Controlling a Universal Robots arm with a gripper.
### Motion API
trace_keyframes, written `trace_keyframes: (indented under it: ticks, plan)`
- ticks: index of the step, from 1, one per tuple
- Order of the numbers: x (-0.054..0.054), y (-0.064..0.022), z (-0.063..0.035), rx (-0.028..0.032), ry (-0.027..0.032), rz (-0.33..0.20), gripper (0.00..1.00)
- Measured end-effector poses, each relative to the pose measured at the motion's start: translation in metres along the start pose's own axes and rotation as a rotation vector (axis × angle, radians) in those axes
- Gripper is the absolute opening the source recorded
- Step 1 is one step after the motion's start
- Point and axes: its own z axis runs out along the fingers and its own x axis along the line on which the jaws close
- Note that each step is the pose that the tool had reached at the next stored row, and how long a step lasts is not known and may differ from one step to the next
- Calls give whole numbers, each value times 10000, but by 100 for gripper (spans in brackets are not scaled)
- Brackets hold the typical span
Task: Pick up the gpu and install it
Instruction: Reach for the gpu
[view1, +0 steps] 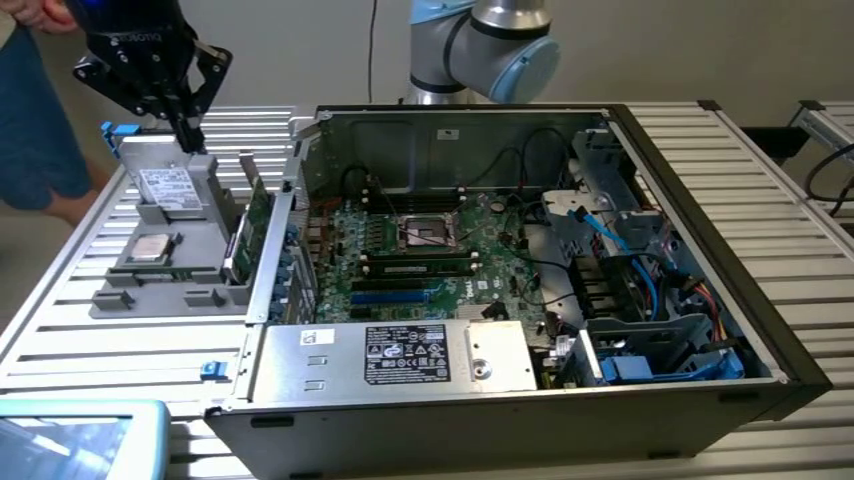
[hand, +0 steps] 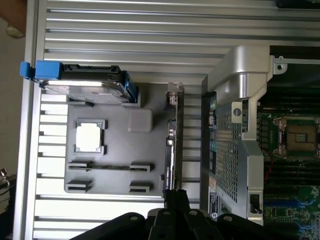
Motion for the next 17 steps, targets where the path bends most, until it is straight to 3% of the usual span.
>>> trace_keyframes:
  ticks: [1,3,4,6,9,10,17]
  plan:
    - [0,0,3,1,0,0,13]
    - [1,0,6,2,1,0,25]
    - [2,0,8,2,1,0,25]
    - [3,0,13,1,-1,0,37]
    - [5,-2,46,0,-2,0,43]
    - [7,-3,63,1,0,0,49]
    - [72,-5,188,2,-8,3,49]
